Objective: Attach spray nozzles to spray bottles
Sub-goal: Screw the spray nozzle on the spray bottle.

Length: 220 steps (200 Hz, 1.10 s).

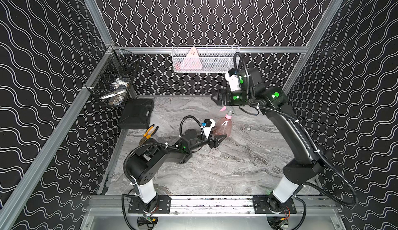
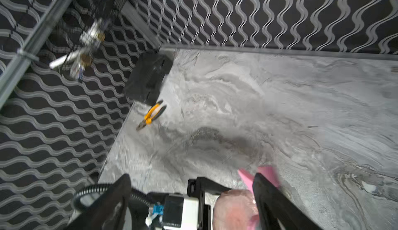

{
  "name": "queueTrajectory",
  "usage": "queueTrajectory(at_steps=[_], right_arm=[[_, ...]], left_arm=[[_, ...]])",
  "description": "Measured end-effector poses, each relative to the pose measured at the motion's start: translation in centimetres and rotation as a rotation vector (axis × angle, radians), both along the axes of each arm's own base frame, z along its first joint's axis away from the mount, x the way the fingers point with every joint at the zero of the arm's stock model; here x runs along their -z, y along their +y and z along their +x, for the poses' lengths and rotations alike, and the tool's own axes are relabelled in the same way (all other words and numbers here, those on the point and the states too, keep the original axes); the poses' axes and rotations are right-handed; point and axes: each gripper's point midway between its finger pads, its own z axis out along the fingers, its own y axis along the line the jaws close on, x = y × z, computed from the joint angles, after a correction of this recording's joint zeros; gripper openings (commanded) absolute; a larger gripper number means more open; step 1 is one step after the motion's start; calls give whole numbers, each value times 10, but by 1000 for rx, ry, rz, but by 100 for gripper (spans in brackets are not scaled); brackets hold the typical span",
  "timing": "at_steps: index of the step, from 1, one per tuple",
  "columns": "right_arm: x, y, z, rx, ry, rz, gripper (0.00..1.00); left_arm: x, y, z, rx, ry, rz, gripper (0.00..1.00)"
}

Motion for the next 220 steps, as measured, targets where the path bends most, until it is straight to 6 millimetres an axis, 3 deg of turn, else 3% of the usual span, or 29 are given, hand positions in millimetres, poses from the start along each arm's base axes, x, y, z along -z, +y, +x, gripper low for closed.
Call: queueTrajectory(at_steps=[40, 61, 82, 117, 154, 195, 220], right_arm=[[2, -7, 7, -47, -6, -27, 93], [1, 11, 10, -86, -4, -26, 92], [21, 23, 8, -99, 42, -85, 92], [59, 5, 19, -13, 117, -234, 92], [81, -16, 31, 52, 175, -296, 92], [70, -23, 35, 77, 158, -277, 94], [51, -46, 37, 109, 123, -212, 94]], left_arm=[[-5, -3, -3, 58, 21, 17, 37], [-2, -4, -4, 67, 32, 25, 36], [1, -2, -1, 47, 27, 47, 37], [4, 5, 1, 2, 7, 72, 37], [14, 12, 1, -32, -4, 106, 37], [8, 13, 2, -42, -33, 94, 36], [4, 10, 0, -23, -44, 83, 36]])
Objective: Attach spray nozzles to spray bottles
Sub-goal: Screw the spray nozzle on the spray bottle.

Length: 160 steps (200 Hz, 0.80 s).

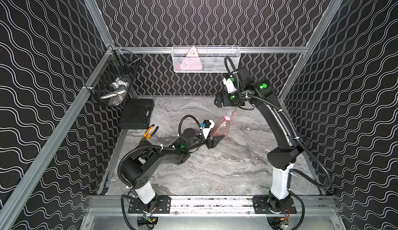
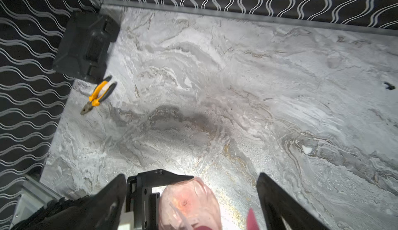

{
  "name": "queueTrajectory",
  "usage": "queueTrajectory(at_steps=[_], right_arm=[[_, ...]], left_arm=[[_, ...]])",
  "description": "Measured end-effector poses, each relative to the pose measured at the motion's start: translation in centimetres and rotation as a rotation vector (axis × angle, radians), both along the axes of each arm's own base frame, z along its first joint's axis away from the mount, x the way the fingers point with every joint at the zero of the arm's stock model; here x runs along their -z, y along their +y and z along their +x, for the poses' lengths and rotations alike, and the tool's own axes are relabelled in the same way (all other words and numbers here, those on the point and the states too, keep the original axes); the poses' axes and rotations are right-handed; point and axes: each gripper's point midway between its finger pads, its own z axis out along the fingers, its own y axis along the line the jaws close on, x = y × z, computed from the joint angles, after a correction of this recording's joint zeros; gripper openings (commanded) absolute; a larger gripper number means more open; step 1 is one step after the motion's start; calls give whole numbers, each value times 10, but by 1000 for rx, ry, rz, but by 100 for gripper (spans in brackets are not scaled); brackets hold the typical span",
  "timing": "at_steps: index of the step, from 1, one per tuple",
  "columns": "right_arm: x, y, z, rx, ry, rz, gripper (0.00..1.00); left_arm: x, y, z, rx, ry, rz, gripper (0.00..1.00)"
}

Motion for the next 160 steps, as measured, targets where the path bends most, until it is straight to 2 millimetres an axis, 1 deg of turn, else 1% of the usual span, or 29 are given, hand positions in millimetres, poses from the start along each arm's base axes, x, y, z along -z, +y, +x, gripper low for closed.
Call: queueTrajectory(at_steps=[17, 28, 36, 40, 54, 66, 95, 120, 131, 160], right_arm=[[-6, -21, -11, -2, -42, 28, 94], [-10, -28, -20, -31, -76, 51, 97], [-13, -32, -22, -55, -96, 84, 99], [-14, -34, -21, -62, -106, 96, 99], [-17, -46, -7, -57, -144, 129, 99], [-19, -52, -1, -74, -153, 170, 99], [-33, -50, 1, -158, -184, 284, 100], [-41, -46, -1, -221, -182, 373, 99], [-40, -42, -4, -250, -173, 405, 98], [-28, -32, -17, -305, -115, 468, 95]], left_arm=[[-4, -2, -1, 26, -2, -10, 36], [-7, -2, -1, 48, 4, -20, 37], [-10, -2, 0, 65, 12, -29, 37], [-12, -2, 0, 73, 15, -33, 37], [-19, -4, 1, 122, 36, -53, 37], [-24, -7, 1, 166, 60, -69, 37], [-36, -11, -5, 268, 96, -101, 37], [-38, -9, -6, 307, 132, -118, 36], [-37, -8, -4, 317, 155, -129, 36], [-39, -2, 3, 331, 201, -172, 36]])
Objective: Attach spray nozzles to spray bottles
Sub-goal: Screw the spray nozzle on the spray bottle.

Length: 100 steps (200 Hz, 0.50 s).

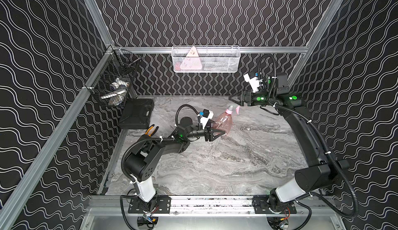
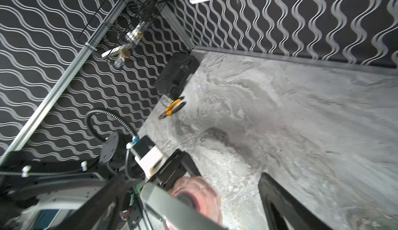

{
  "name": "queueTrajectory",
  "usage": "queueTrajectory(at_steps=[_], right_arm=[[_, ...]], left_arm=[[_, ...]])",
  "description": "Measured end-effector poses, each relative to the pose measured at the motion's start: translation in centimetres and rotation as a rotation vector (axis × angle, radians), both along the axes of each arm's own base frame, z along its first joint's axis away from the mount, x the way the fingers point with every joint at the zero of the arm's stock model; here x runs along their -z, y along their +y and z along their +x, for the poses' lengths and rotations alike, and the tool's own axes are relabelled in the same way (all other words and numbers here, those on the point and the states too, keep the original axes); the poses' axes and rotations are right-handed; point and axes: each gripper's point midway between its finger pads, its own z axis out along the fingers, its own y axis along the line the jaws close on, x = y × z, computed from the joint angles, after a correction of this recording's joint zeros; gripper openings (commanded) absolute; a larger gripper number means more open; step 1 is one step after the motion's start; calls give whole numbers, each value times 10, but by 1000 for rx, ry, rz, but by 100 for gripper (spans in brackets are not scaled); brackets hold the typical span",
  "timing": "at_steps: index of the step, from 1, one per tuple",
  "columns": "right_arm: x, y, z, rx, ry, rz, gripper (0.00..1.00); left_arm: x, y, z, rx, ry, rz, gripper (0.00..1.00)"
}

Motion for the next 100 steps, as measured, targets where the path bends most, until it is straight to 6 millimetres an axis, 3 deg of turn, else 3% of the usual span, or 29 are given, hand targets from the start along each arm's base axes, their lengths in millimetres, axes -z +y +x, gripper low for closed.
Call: queueTrajectory(at_steps=[43, 100], right_arm=[[12, 5, -12, -48, 42, 34, 85], [16, 18, -16, -66, 48, 29, 61]], left_arm=[[-10, 2, 2, 14, 9, -29, 35], [-11, 2, 2, 15, 3, -29, 35]])
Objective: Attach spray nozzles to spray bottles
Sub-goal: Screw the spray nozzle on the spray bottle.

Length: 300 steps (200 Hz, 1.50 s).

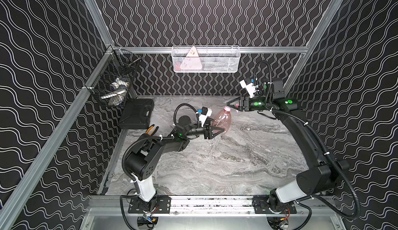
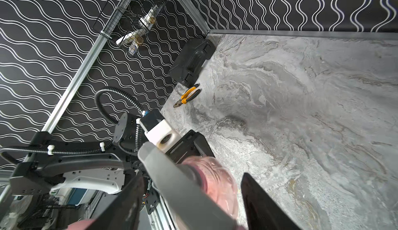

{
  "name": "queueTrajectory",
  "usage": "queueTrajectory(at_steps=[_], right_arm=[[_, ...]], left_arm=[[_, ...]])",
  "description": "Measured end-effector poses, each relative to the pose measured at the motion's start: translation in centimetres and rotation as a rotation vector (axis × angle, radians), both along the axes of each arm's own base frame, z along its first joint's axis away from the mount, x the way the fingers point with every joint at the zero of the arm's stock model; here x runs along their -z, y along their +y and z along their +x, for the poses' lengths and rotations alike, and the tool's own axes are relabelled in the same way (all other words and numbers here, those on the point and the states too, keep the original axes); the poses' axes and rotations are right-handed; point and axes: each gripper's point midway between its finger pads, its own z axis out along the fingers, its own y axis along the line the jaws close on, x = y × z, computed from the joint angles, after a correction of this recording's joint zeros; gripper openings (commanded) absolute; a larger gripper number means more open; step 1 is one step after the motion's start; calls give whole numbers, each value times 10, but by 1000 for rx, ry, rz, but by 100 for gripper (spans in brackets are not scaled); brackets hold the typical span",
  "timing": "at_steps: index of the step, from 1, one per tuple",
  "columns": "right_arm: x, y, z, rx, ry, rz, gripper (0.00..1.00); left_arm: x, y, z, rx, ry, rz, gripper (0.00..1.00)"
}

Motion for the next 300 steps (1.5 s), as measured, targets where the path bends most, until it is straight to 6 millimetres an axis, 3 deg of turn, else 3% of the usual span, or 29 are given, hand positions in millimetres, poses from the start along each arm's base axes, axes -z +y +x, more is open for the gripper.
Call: queueTrajectory(at_steps=[41, 75, 109, 142, 205, 250, 273, 300], right_arm=[[3, 14, -6, -22, -10, -23, 57], [12, 20, -1, 7, -34, -76, 40], [14, 26, 4, 49, -70, -130, 34], [20, 34, 8, 101, -105, -188, 22], [36, 39, 21, 405, -124, -317, 28], [43, 40, 24, 684, -89, -388, 22], [42, 40, 23, 784, -78, -417, 43], [37, 45, 17, 774, -39, -438, 83]], left_arm=[[4, 0, 3, -21, 4, 16, 35], [4, 3, 8, -56, 6, 30, 35], [1, 11, 13, -138, -23, 52, 35], [7, 17, 20, -233, -48, 92, 36], [26, 15, 34, -444, -68, 214, 36], [35, 15, 40, -579, -99, 296, 36], [34, 15, 41, -609, -119, 309, 35], [33, 11, 37, -584, -154, 322, 35]])
